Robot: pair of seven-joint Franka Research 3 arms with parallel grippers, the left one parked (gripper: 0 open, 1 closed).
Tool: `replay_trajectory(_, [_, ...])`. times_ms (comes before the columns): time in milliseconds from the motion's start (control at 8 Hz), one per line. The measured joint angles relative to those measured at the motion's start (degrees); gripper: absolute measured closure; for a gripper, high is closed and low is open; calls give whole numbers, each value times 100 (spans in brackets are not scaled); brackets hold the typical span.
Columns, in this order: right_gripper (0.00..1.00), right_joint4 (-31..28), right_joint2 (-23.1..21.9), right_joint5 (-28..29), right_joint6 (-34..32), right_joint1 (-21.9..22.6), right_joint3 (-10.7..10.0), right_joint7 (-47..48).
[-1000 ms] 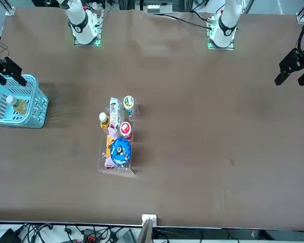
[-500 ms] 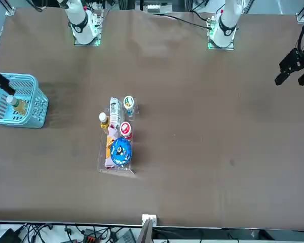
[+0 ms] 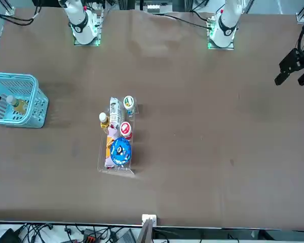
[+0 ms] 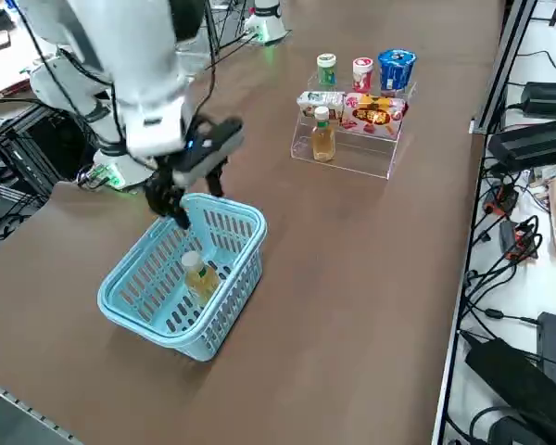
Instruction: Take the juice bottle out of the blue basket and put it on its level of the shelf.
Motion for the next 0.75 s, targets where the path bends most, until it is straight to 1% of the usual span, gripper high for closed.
replay_trajectory(250, [0,-541,36,0,607,-183,2,-5])
replay_trajectory(500, [0,-788,57,0,778,-209,11,-5])
replay_trajectory(750, [0,-838,106,0,794,-220,23,-5])
